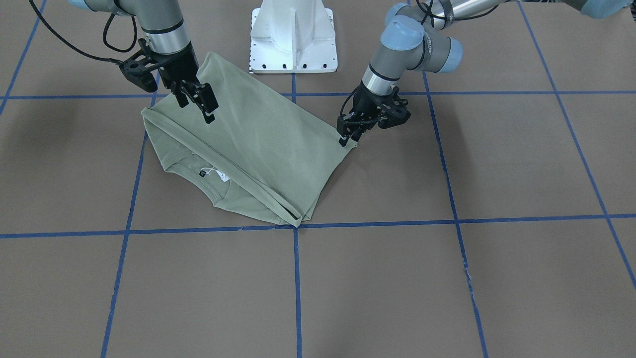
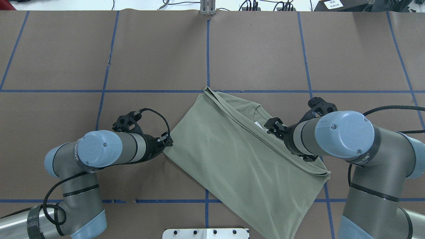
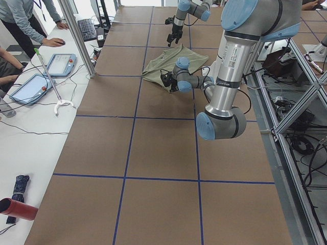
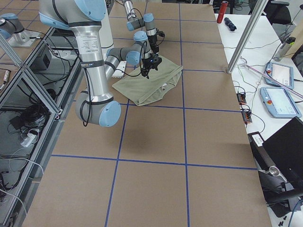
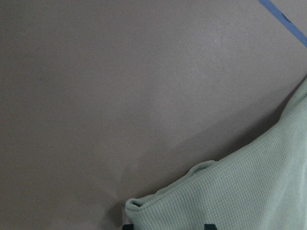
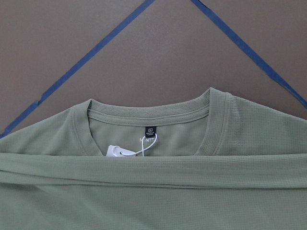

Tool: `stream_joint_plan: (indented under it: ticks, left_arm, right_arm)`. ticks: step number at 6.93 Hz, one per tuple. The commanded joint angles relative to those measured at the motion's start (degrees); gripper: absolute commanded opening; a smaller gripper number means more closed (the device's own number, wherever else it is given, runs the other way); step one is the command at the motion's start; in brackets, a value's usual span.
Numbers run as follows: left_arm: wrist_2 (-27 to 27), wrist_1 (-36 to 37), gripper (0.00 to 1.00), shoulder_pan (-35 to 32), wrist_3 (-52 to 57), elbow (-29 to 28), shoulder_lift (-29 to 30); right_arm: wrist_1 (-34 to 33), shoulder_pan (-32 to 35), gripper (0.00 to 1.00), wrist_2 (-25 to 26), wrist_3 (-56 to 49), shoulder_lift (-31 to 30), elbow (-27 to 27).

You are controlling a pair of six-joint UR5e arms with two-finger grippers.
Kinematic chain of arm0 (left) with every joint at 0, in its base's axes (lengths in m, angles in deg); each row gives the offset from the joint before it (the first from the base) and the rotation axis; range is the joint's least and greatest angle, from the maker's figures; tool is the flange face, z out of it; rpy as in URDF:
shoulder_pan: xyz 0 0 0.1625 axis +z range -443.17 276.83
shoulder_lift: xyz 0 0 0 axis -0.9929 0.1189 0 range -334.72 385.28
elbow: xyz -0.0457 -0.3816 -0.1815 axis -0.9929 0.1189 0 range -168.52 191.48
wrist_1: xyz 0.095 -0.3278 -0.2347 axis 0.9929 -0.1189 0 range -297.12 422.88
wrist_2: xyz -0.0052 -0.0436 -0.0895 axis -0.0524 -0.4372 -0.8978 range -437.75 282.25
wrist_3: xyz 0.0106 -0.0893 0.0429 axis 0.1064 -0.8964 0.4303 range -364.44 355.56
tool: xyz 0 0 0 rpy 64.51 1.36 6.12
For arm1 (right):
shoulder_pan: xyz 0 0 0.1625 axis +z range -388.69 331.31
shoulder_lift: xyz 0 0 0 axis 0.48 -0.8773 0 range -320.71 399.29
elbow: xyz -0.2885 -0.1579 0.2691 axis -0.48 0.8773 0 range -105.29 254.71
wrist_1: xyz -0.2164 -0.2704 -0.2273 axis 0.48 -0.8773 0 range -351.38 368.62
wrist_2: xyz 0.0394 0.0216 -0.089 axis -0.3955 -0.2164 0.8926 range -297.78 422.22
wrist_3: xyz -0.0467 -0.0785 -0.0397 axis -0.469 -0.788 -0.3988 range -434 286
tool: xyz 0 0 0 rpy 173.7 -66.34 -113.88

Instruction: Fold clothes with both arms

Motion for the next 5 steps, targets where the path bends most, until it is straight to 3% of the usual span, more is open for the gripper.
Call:
stream_joint_plan:
  ticks: [1, 4, 5]
  left_arm:
    - [0.21, 0.23, 0.00, -0.83, 2.90, 0.05, -0.15]
    - [0.04, 3.75, 0.00, -5.65, 12.73, -0.04, 0.20]
    - [-0.05, 3.14, 0.00, -10.46, 17.38, -3.00, 2.63]
  right_arm:
    - [0.07, -0.04, 1.00, 0.07, 0.00, 1.03, 1.78]
    - [0.07, -0.04, 1.00, 0.07, 0.09, 1.31, 1.87]
    - [0.07, -0.04, 1.00, 0.07, 0.00, 1.31, 2.05]
